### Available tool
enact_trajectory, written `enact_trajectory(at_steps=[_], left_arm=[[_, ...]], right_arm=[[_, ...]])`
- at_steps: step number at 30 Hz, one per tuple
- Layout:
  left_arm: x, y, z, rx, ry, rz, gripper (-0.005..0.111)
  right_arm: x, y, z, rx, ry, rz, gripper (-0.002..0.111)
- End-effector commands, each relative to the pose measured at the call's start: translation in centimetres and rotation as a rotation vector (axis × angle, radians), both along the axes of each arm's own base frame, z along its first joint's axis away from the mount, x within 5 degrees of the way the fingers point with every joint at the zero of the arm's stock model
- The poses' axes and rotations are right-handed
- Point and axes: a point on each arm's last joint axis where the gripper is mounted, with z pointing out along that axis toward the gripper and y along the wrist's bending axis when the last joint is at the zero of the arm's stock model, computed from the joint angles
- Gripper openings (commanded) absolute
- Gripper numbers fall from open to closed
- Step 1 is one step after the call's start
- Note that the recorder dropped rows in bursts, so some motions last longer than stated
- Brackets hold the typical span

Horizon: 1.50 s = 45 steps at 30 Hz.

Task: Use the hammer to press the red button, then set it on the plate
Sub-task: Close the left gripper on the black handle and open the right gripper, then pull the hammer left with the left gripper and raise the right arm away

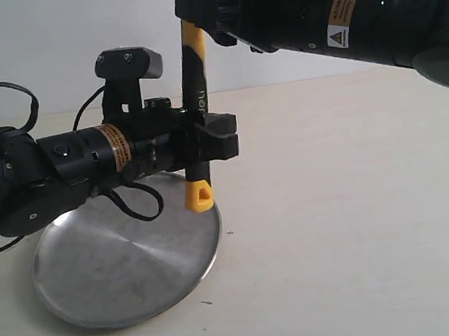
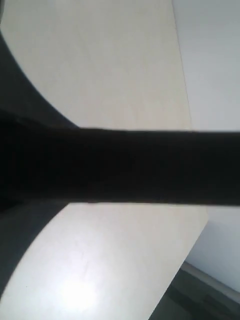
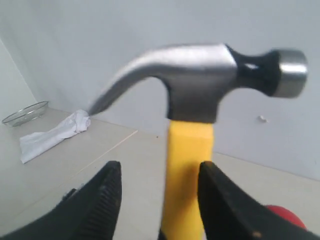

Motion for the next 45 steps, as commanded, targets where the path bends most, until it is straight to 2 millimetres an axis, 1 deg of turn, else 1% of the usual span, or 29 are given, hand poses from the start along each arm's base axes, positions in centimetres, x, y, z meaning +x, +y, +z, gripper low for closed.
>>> enact_trajectory(at_steps=[1,4,9,16,22,28,29,32,35,37,40,41,45], left_arm=[[0.3,0.3,1.3,-0.08,-0.007,0.043,0.0],[0.8,1.0,1.1,-0.062,0.005,0.072,0.0],[1.8,3.1,0.2,0.055,0.034,0.139,0.0],[2.0,5.9,0.6,0.086,0.015,0.199,0.0],[0.8,8.6,1.2,0.167,0.0,0.244,0.0],[-1.3,10.4,0.4,0.222,-0.001,0.244,0.0],[-1.7,10.6,0.0,0.237,0.006,0.238,0.0],[-2.6,11.0,-0.9,0.233,0.013,0.238,0.0],[-3.1,11.3,-1.5,0.236,0.017,0.246,0.0],[-3.1,11.4,-1.6,0.247,0.012,0.246,0.0],[-3.1,11.3,-1.6,0.243,0.007,0.246,0.0],[-3.1,11.3,-1.5,0.241,0.005,0.246,0.0],[-2.8,11.2,-1.1,0.235,-0.014,0.244,0.0]], right_arm=[[-0.2,0.1,0.9,0.004,-0.063,0.018,0.054],[-0.2,0.1,0.9,0.002,-0.061,0.016,0.054],[-0.4,-0.3,1.2,-0.027,-0.075,-0.005,0.054],[-0.8,-1.6,2.4,-0.141,-0.094,-0.109,0.054],[-1.5,-2.7,3.5,-0.196,-0.094,-0.174,0.054],[-1.7,-2.9,3.9,-0.225,-0.126,-0.177,0.054],[-1.7,-2.9,3.9,-0.226,-0.127,-0.177,0.053],[-1.9,-3.0,4.2,-0.22,-0.132,-0.181,0.046],[-2.4,-3.2,4.3,-0.224,-0.143,-0.179,0.03],[-2.7,-3.4,4.4,-0.231,-0.157,-0.178,0.017],[-3.2,-3.6,4.5,-0.235,-0.172,-0.173,0.002],[-3.5,-3.6,4.3,-0.239,-0.182,-0.166,0.0],[-5.3,-4.1,3.9,-0.199,-0.224,-0.125,0.0]])
